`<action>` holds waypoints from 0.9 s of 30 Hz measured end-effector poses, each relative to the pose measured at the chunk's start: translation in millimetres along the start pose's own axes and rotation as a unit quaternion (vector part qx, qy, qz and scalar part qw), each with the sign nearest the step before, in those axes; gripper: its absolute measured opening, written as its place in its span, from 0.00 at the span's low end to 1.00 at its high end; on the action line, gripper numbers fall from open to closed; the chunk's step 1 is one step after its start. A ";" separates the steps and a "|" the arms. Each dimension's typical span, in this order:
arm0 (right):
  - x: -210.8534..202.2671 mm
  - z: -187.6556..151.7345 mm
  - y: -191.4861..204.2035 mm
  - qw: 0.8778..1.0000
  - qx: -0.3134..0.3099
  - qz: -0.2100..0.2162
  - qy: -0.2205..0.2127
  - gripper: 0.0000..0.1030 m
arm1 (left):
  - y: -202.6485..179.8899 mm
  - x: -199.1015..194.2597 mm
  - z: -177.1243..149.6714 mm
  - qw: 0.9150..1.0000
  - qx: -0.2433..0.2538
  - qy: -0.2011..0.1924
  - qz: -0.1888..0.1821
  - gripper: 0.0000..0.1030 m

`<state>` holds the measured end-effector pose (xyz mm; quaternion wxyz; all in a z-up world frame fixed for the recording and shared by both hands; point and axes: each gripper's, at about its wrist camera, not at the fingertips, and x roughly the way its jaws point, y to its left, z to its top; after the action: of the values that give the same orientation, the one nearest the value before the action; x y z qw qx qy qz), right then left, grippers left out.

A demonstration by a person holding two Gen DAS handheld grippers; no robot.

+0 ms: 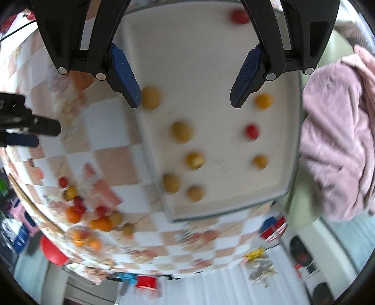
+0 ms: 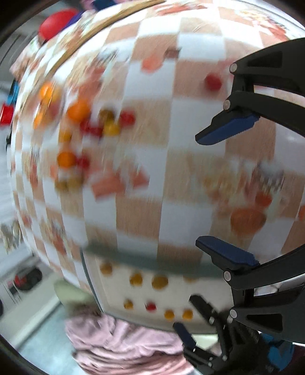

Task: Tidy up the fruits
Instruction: 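Move both open tools back over the red tomatoes on the table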

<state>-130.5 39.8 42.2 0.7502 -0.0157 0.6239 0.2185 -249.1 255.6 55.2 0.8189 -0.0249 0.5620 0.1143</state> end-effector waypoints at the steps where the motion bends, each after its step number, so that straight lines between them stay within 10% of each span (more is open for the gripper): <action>1: -0.7 -1.6 -9.6 1.000 0.010 -0.006 0.000 0.80 | -7.9 0.0 6.3 1.000 0.008 -0.002 -0.007 0.77; 14: -0.5 -29.5 -88.5 0.997 0.054 -0.058 -0.007 0.80 | -117.3 39.6 77.7 0.994 0.037 0.011 -0.104 0.77; 27: 5.7 -25.4 -88.3 0.997 0.001 -0.061 -0.042 0.65 | -167.4 78.5 102.6 0.994 0.039 0.029 -0.099 0.67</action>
<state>-122.7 -45.8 9.2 0.7876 -0.0432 0.5901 0.1721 -92.4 122.6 5.5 0.8097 -0.0517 0.5845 0.0098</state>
